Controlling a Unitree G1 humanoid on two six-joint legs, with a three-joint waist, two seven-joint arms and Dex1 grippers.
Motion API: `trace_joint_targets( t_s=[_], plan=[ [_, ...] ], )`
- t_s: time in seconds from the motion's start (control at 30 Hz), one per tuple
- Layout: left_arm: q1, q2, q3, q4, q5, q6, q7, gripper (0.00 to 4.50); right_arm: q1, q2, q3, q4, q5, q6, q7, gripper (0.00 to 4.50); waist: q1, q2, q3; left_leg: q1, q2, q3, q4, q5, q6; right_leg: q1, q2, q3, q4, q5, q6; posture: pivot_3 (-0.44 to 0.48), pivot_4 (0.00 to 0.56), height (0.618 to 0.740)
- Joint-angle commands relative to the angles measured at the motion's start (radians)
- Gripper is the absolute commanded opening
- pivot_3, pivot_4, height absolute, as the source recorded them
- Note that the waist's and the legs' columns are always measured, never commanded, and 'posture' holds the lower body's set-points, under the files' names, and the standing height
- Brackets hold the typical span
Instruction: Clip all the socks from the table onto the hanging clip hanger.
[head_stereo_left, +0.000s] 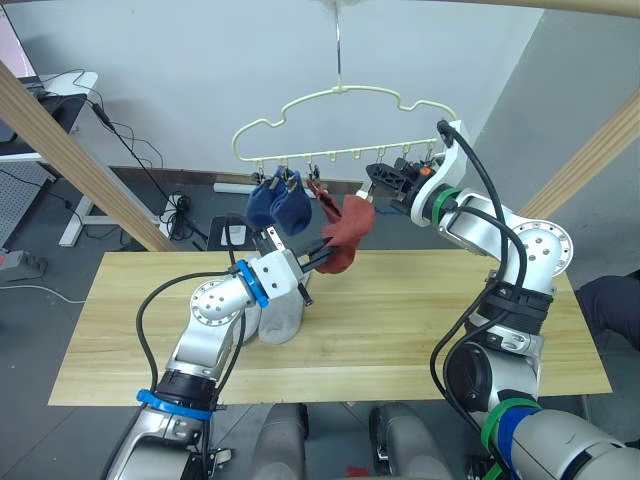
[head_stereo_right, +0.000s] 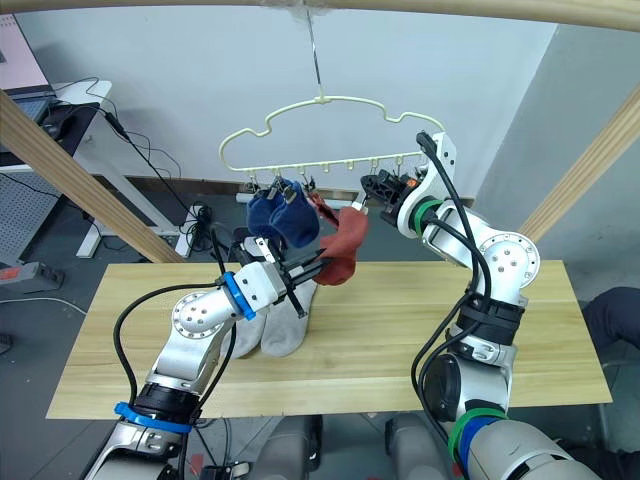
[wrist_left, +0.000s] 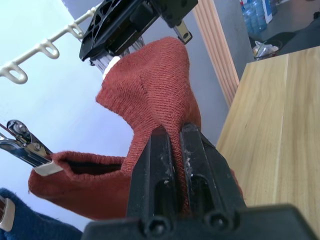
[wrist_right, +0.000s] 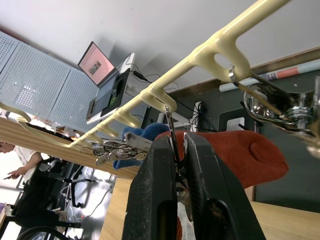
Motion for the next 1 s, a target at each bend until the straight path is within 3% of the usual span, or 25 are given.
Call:
trace_joint_targets(
  t_s=[0.03, 1.0],
  plan=[
    [0.014, -0.004, -0.004, -0.034, -0.015, -0.018, -0.005, 0.04, 0.007, -0.004, -0.007, -0.027, 0.026, -0.005, -0.028, 0.00, 0.000, 0.000, 0.000, 0.000, 0.000, 0.000, 0.000, 0.000, 0.000, 0.000, 0.000, 0.000, 0.000, 0.000, 0.000, 0.050, 0.289, 0.740],
    [-0.060, -0.041, -0.002, 0.026, 0.004, -0.019, 0.039, 0.04, 0.035, -0.012, 0.042, -0.027, 0.104, -0.031, -0.076, 0.00, -0.001, 0.001, 0.002, 0.000, 0.000, 0.000, -0.002, 0.000, 0.000, 0.000, 0.000, 0.000, -0.002, 0.000, 0.000, 0.051, 0.296, 0.740]
  ],
)
